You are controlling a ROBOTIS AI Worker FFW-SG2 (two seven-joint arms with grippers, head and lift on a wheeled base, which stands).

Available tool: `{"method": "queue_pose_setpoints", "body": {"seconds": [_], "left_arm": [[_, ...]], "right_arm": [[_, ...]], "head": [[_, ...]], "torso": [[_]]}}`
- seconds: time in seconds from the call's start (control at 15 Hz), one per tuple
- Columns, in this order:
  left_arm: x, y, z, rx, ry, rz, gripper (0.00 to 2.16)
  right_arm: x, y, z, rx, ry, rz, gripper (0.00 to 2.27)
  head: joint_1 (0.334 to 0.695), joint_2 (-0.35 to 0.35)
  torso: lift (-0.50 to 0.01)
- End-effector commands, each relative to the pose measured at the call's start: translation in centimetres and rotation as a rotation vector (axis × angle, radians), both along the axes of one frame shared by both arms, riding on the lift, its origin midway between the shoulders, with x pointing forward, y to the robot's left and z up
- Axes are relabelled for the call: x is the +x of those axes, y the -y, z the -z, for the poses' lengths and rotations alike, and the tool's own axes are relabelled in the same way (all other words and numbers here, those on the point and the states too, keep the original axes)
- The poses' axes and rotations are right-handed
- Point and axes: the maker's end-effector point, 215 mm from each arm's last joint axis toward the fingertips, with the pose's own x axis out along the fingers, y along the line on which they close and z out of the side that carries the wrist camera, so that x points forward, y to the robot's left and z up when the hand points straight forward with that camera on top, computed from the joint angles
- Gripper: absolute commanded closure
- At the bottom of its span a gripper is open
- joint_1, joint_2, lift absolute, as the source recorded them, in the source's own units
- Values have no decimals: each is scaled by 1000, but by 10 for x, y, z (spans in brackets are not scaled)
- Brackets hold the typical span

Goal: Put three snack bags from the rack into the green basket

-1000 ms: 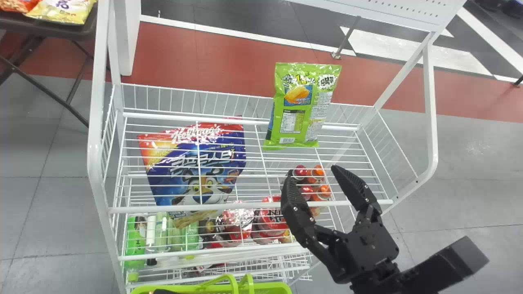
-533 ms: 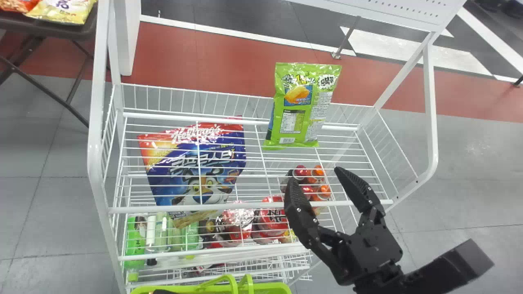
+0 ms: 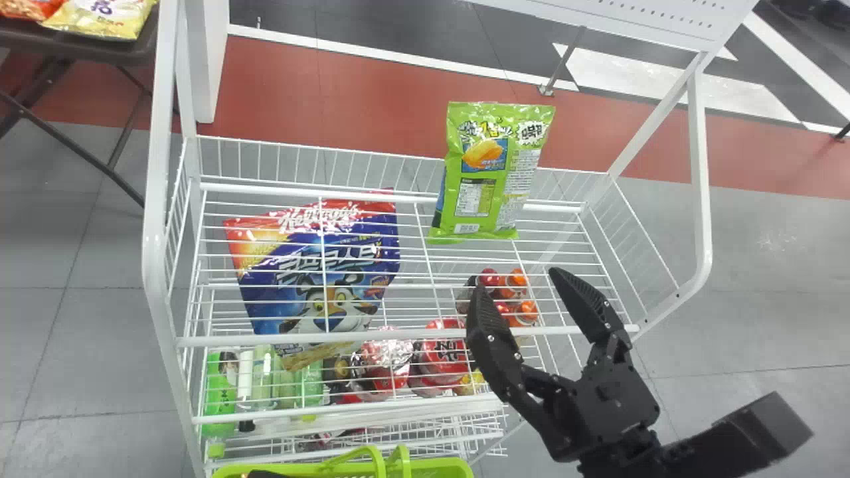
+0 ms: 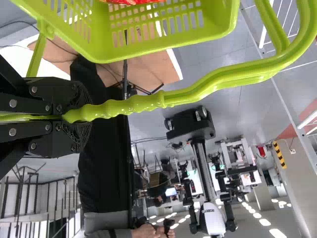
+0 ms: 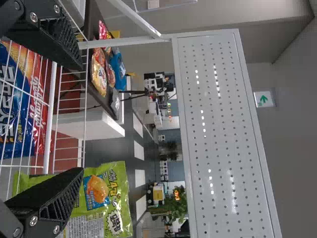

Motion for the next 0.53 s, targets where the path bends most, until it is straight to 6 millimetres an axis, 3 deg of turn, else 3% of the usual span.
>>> {"method": "queue_pose_setpoints", "body": {"seconds": [0.0,0.47], "left_arm": [[0,1,-1,-3,-1,-1,1416],[-3,1,-1,-2,-2,-5,1416]], "right_arm": [[1,0,-2,1,6,0,83],[4,3,3,15,2,3,83]], "head": [[695,-350],[695,-350]], "torso": [[0],[0]]}}
